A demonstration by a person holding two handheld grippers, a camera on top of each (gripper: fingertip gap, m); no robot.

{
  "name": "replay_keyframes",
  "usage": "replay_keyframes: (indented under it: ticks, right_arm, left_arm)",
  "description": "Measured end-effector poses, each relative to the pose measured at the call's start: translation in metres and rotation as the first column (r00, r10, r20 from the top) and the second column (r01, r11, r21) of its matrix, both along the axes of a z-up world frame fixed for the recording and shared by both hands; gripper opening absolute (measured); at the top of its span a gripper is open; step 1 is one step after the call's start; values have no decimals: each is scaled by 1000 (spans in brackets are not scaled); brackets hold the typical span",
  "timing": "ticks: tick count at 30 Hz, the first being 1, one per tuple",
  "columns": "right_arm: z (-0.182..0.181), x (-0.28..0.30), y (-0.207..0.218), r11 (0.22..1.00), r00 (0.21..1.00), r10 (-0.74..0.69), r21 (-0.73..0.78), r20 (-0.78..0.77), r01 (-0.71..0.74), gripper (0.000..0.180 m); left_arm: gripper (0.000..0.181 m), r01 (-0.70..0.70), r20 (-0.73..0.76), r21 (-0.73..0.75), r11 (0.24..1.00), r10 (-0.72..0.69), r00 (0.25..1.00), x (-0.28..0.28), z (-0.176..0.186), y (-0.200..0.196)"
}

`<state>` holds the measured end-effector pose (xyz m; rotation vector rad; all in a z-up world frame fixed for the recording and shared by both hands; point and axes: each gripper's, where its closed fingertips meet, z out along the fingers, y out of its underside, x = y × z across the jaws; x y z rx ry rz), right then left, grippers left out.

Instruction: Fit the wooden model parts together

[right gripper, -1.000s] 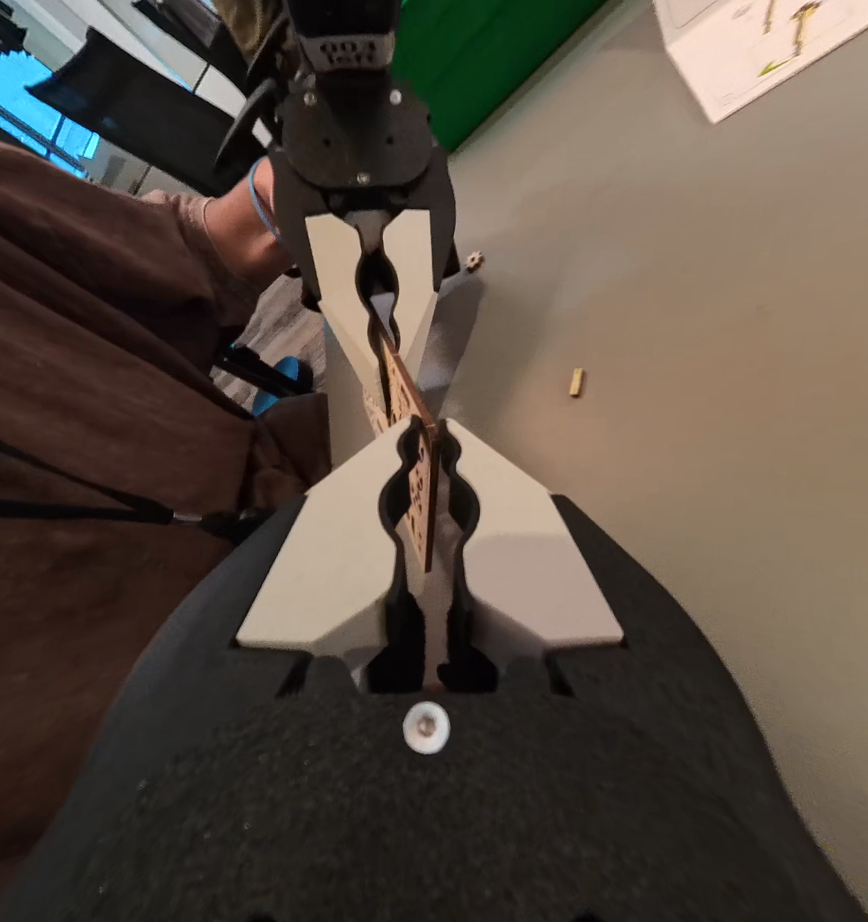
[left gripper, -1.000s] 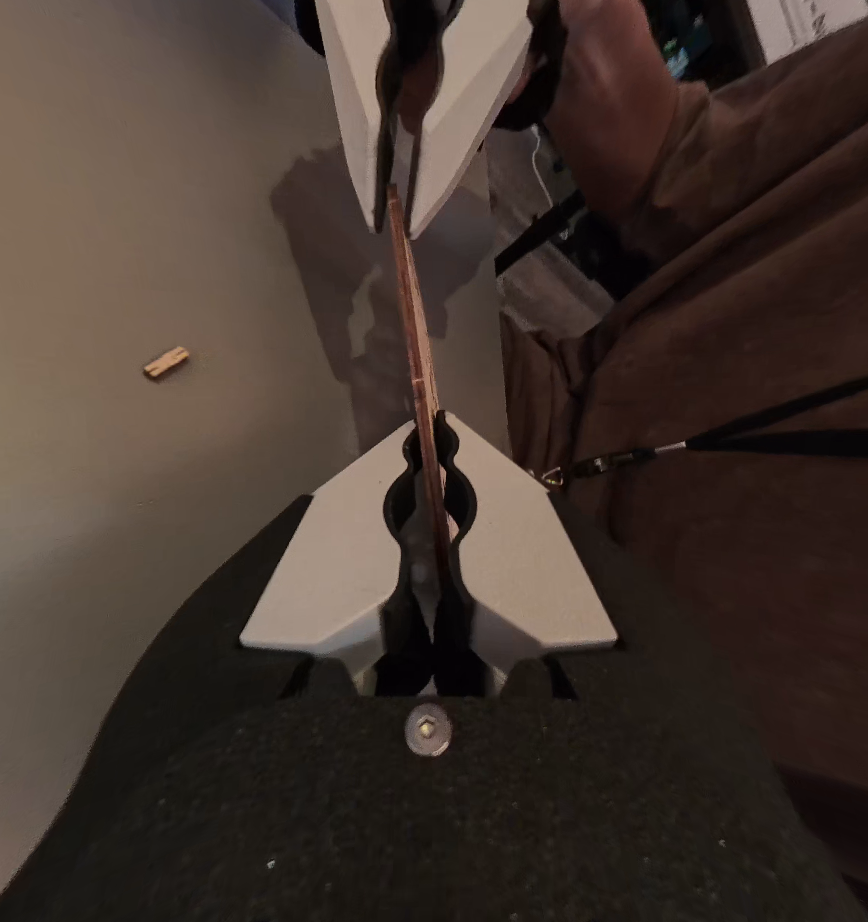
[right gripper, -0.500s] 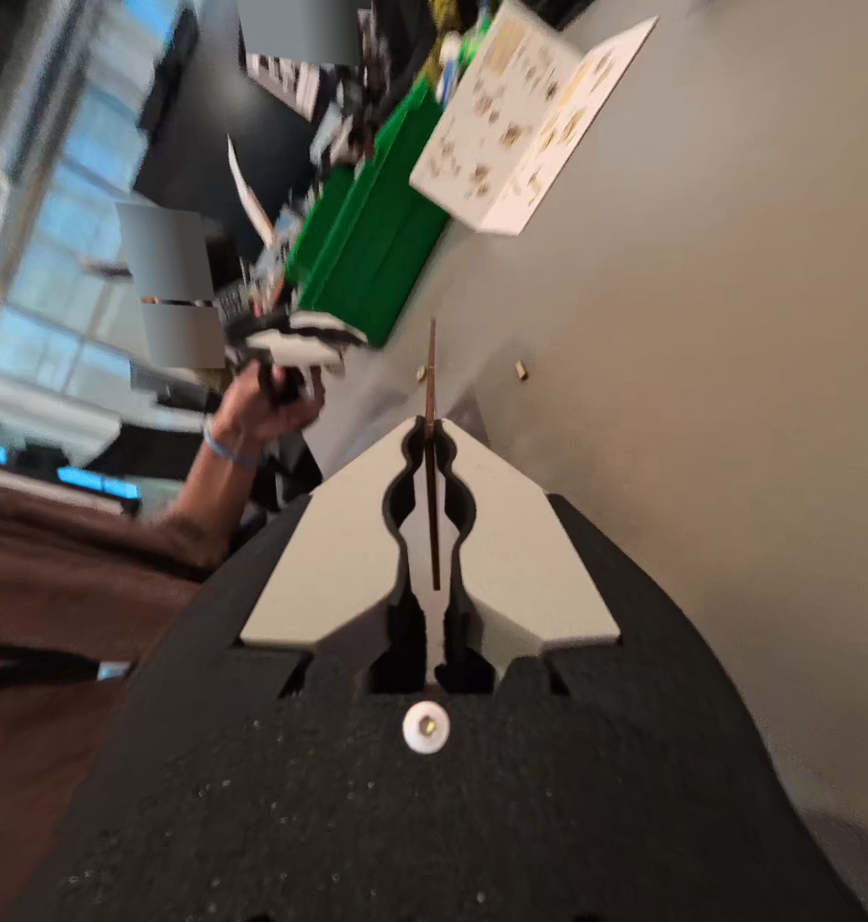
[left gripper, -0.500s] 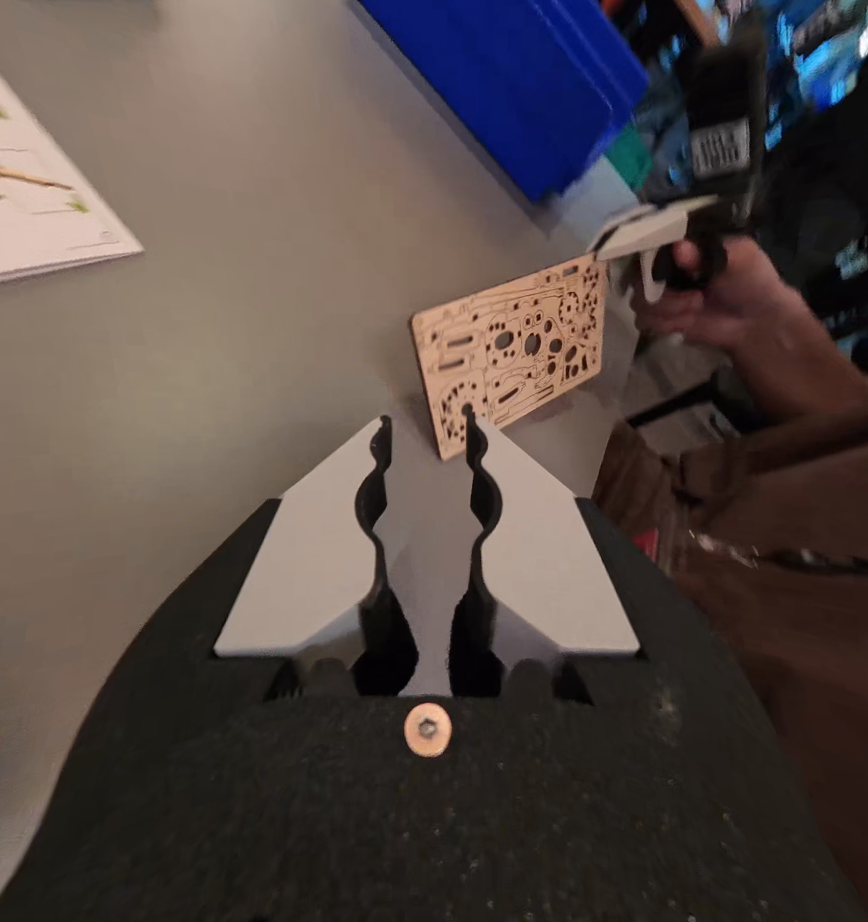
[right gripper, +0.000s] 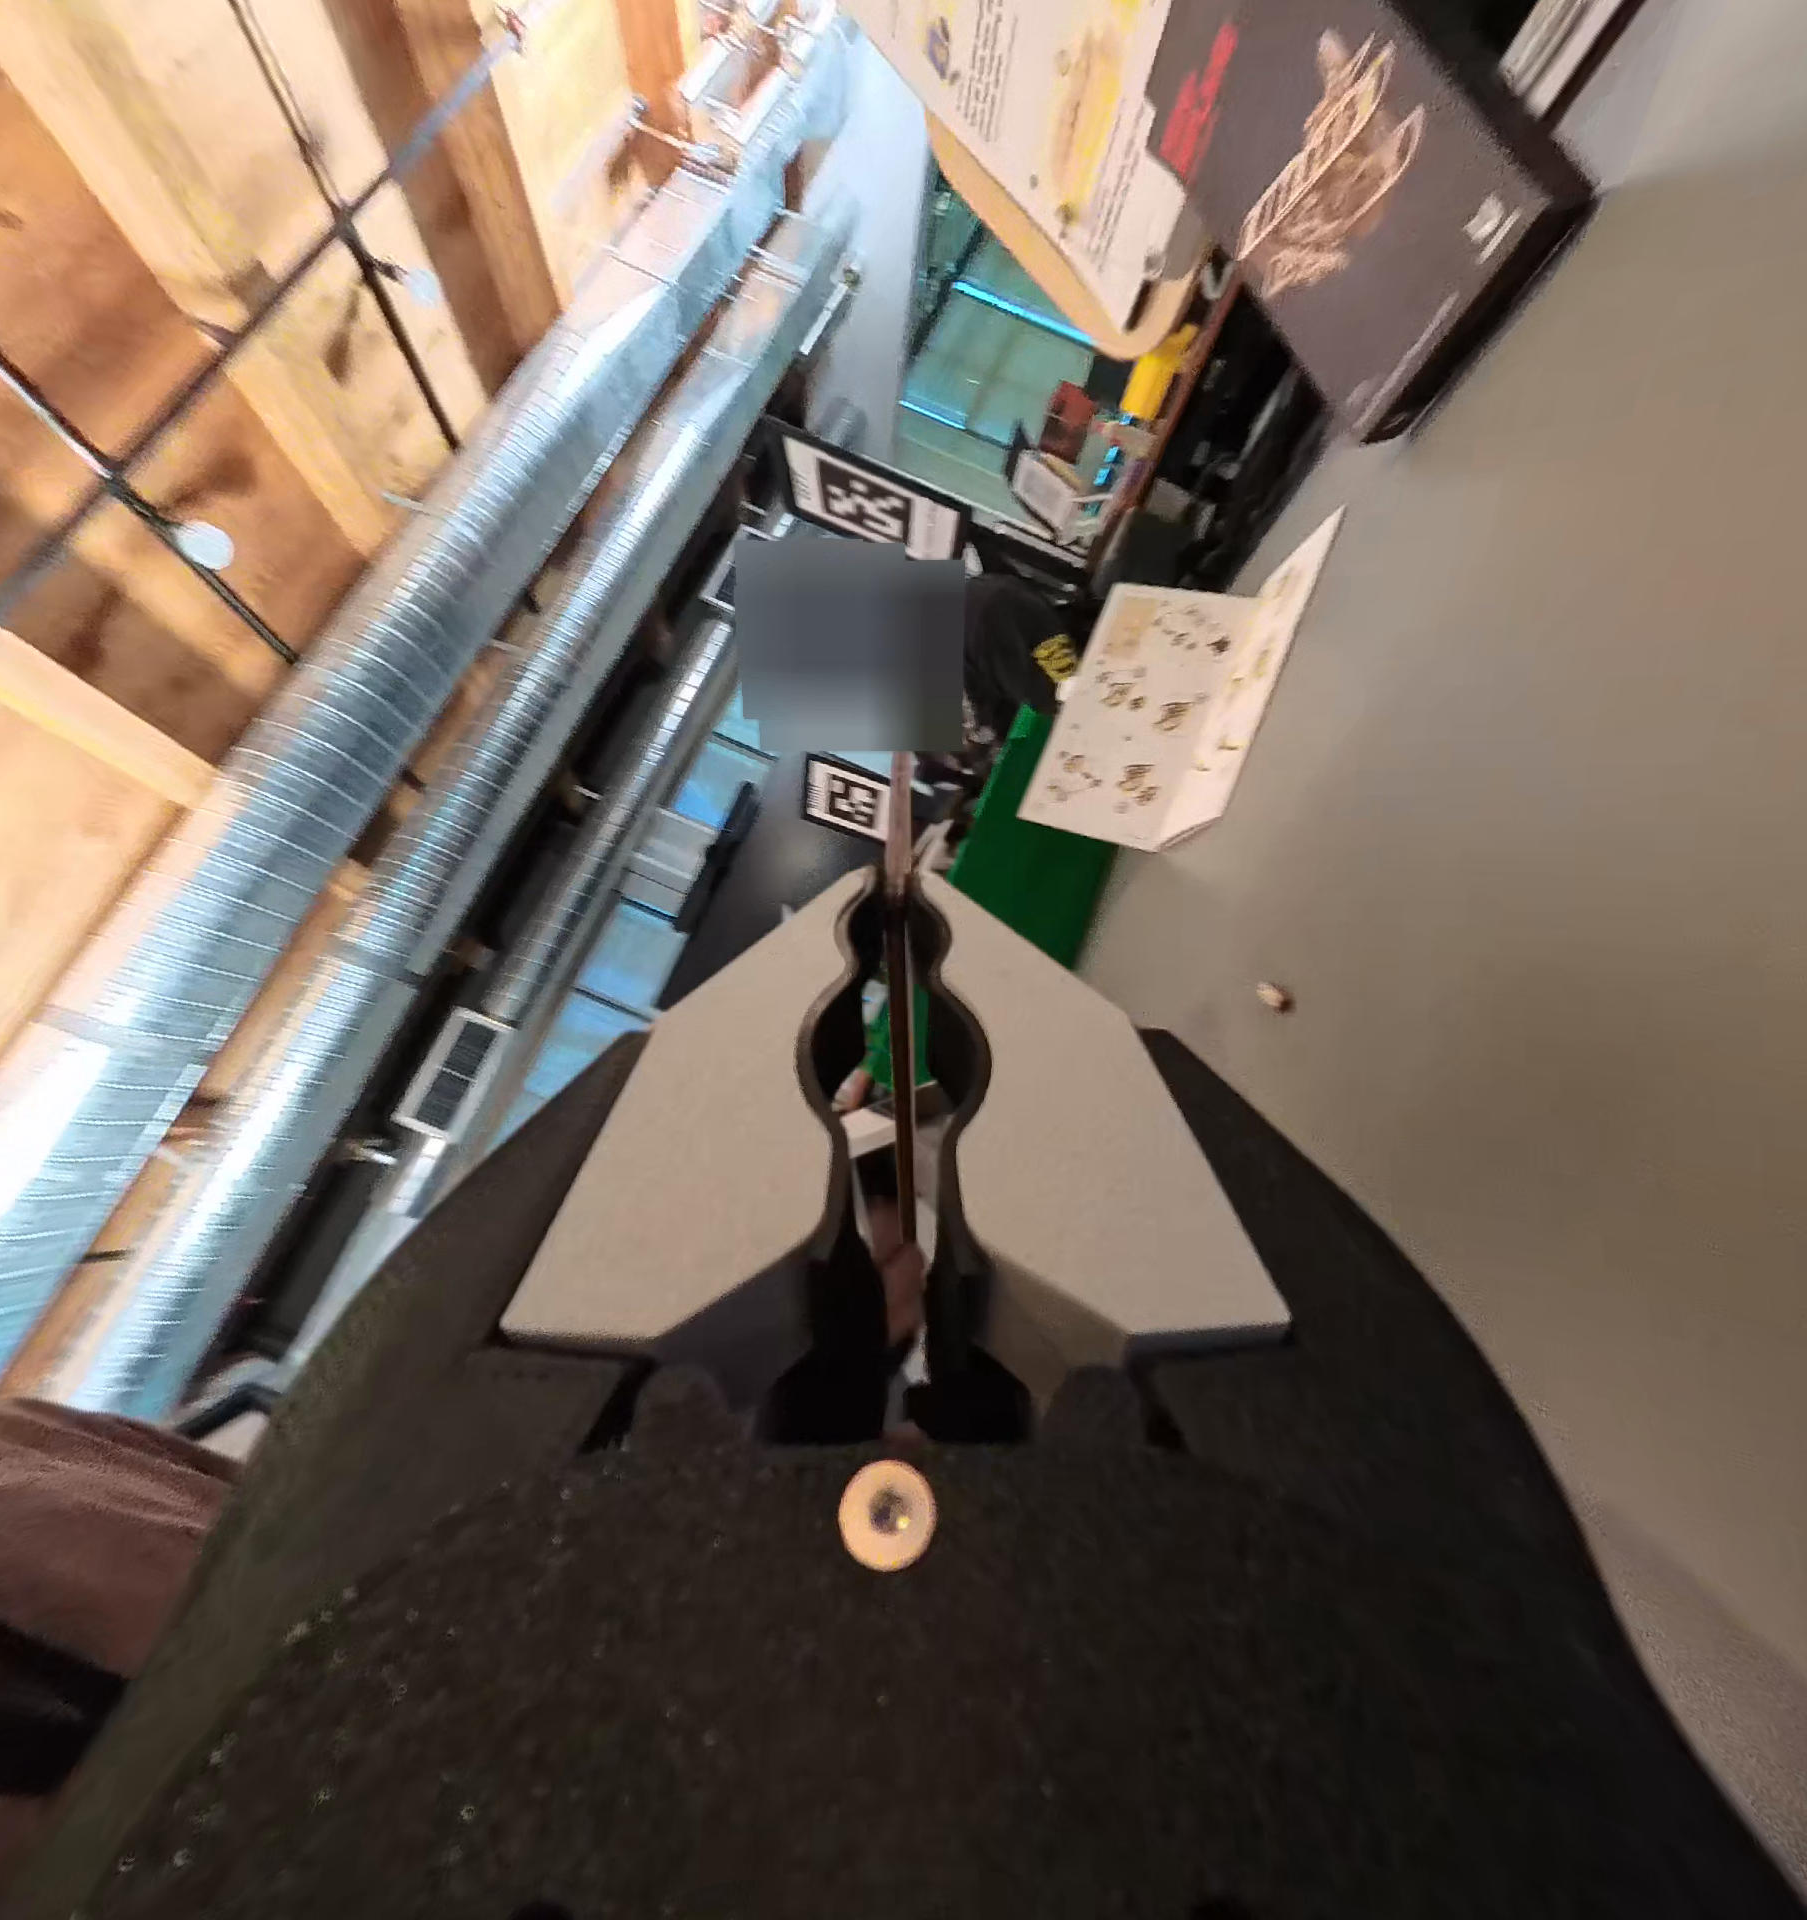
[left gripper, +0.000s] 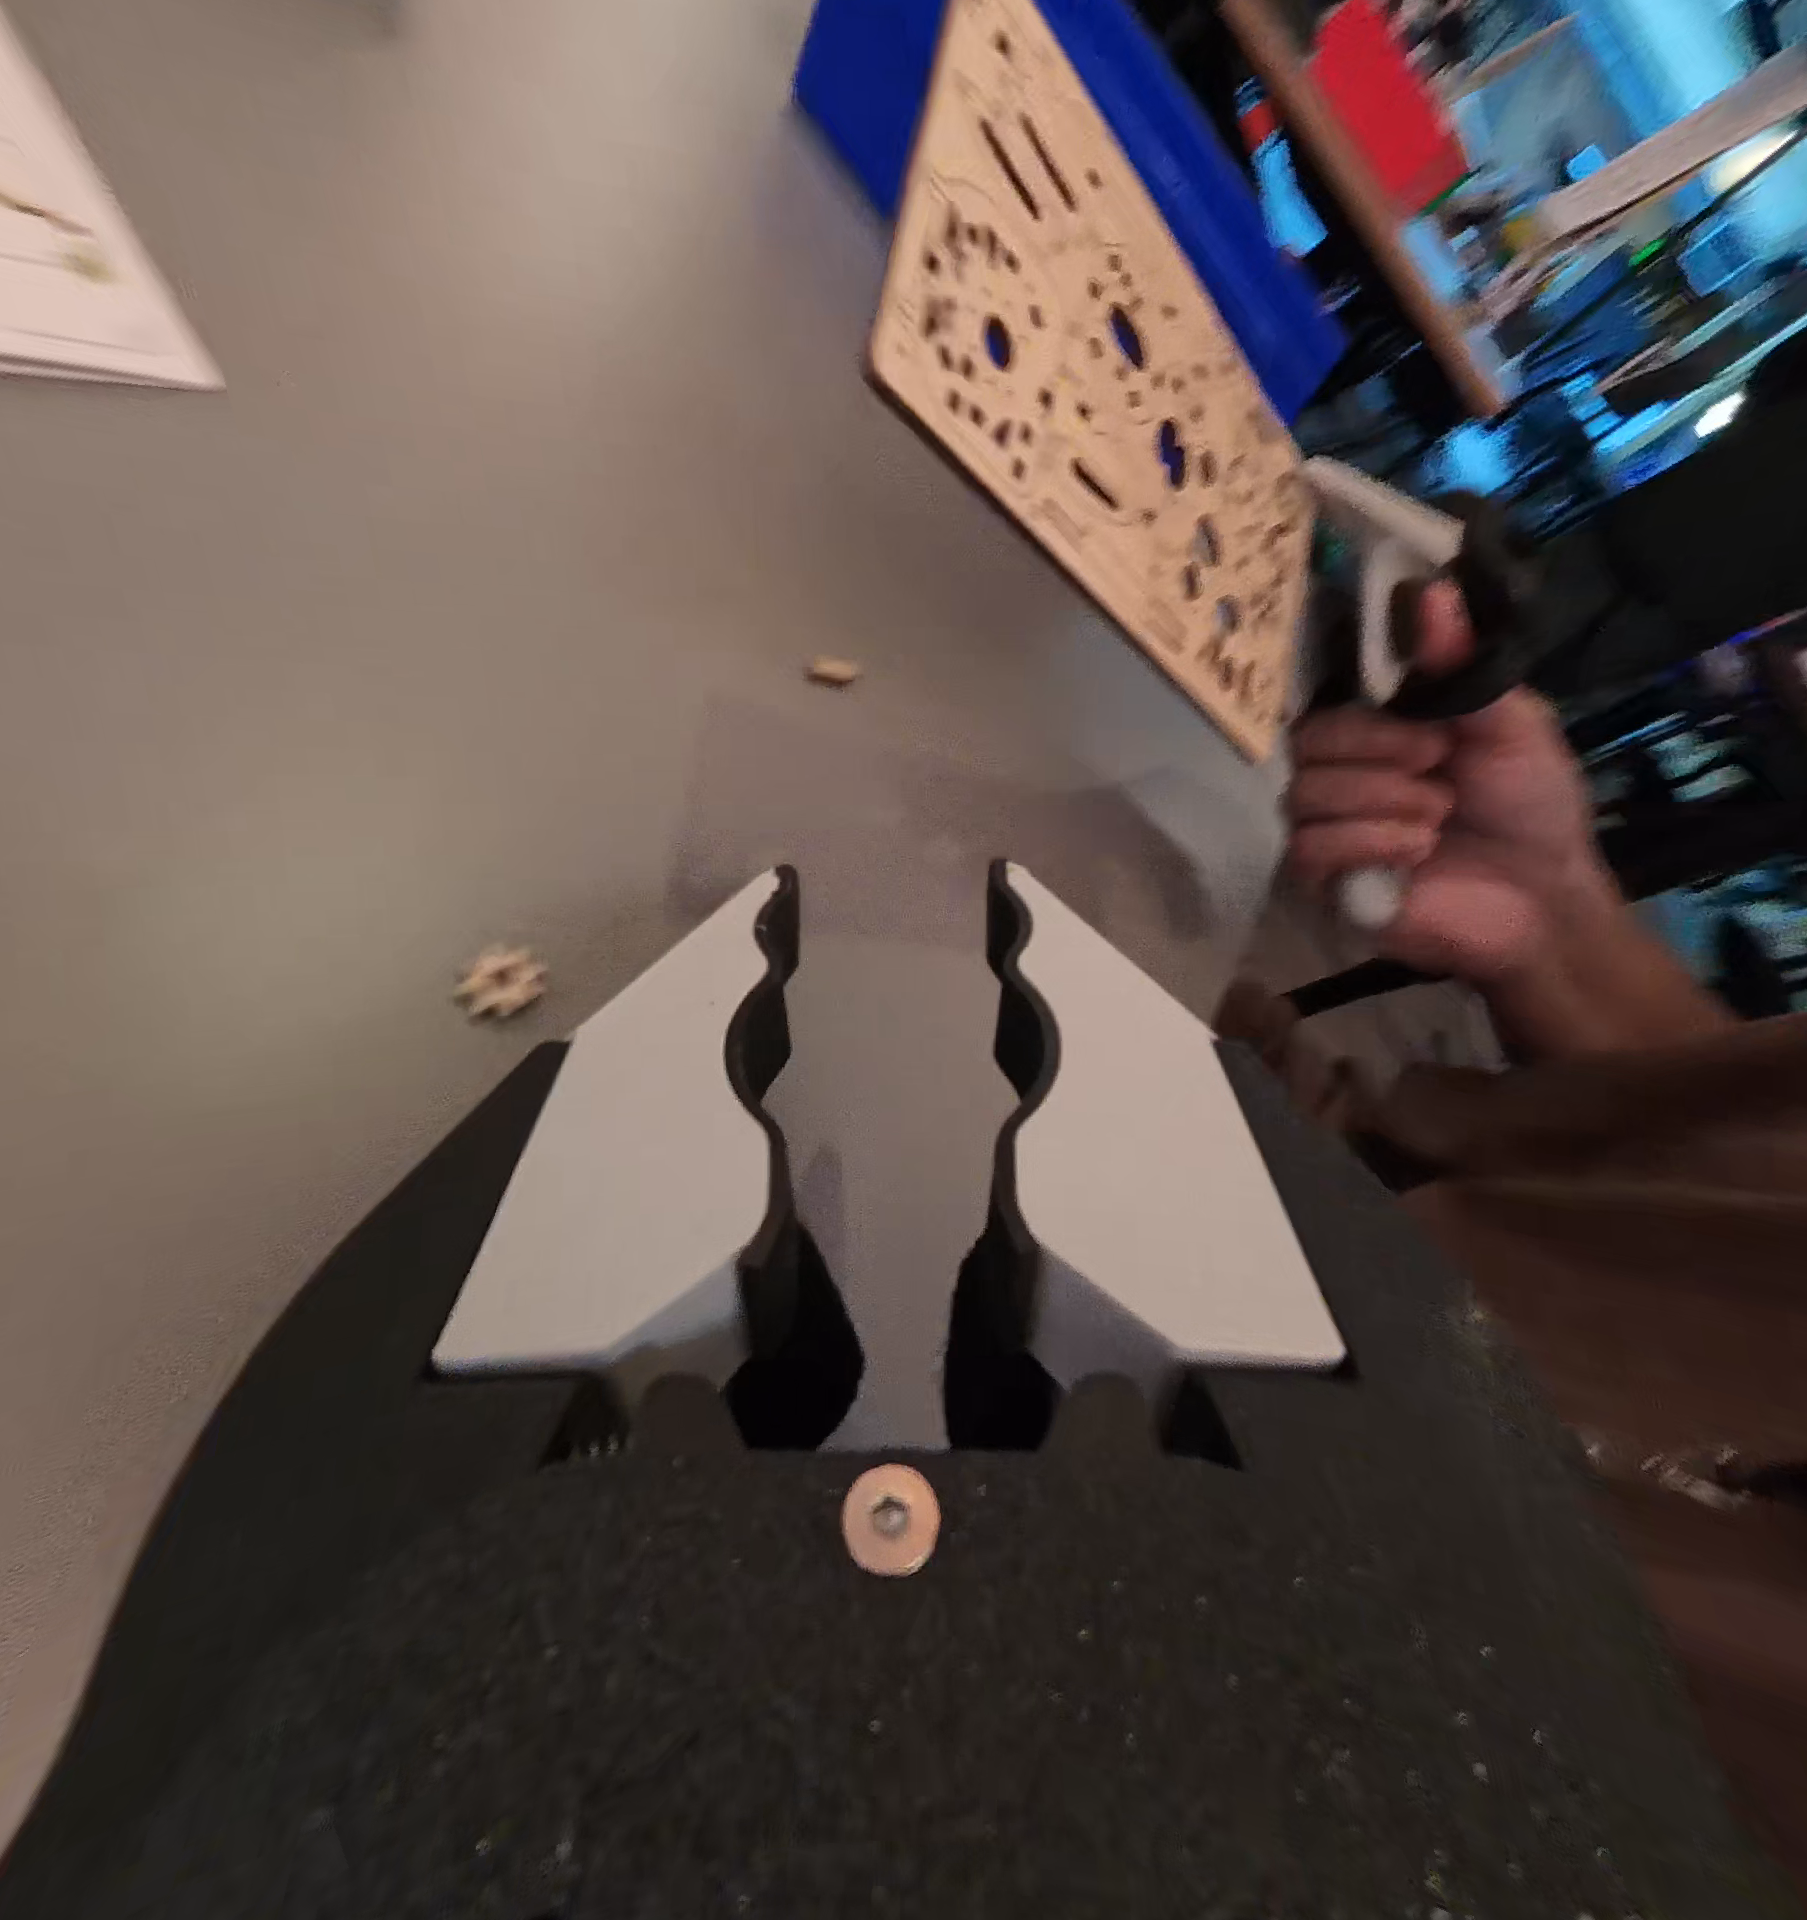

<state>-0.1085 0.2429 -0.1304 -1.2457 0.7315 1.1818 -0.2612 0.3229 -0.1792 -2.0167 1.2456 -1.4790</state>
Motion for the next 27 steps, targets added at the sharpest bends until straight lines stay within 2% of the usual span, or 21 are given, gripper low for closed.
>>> replay_keyframes:
  ticks: [4, 6, 8, 10, 13, 15, 17, 19, 21, 22, 23, 27]
  right_arm:
    - [-7, -19, 23, 998, 992, 57, 34, -109, -54, 2]
    - [-12, -33, 28, 996, 992, 93, 14, -86, -92, 2]
    - [-17, -44, 29, 993, 992, 117, -11, -39, -118, 2]
    - [-25, -51, 28, 987, 988, 153, -51, -5, -153, 3]
    - [-31, -58, 24, 961, 956, 264, -121, 128, -249, 14]
    - [-33, -64, 22, 921, 880, 381, -203, 284, -333, 27]
    - [-38, -71, 24, 875, 774, 479, -295, 414, -384, 30]
    - [-47, -90, 24, 789, 641, 614, -381, 461, -482, 35]
    - [-63, -105, 21, 691, 503, 722, -469, 475, -549, 29]
    - [-68, -108, 22, 669, 459, 742, -493, 489, -556, 26]
    - [-69, -109, 25, 672, 442, 737, -488, 511, -557, 18]
    - [-66, -110, 33, 663, 436, 741, -453, 511, -596, 16]
  left_arm:
    - [64, 1, 158, -161, 987, 24, 987, 37, 25, -10]
    - [61, -15, 206, -256, 967, 70, 976, 46, 33, -4]
    - [43, -2, 224, -326, 945, 80, 971, 49, 33, -2]
    - [10, 10, 234, -361, 932, 80, 969, 47, 31, -2]
    - [1, 105, 251, -468, 878, 18, 968, 40, 32, -9]
    - [1, 160, 205, -451, 878, -73, 976, 33, 22, -17]
    - [1, 228, 127, -403, 886, -192, 973, 24, 9, -29]
    - [1, 257, 41, -358, 897, -260, 965, 20, -6, -33]
    - [1, 275, -11, -345, 897, -296, 955, 19, -17, -35]
    - [1, 281, -26, -338, 898, -307, 951, 19, -21, -36]
    - [1, 296, -27, -342, 892, -324, 946, 18, -22, -39]
    - [1, 320, -16, -364, 875, -349, 937, 16, -25, -42]
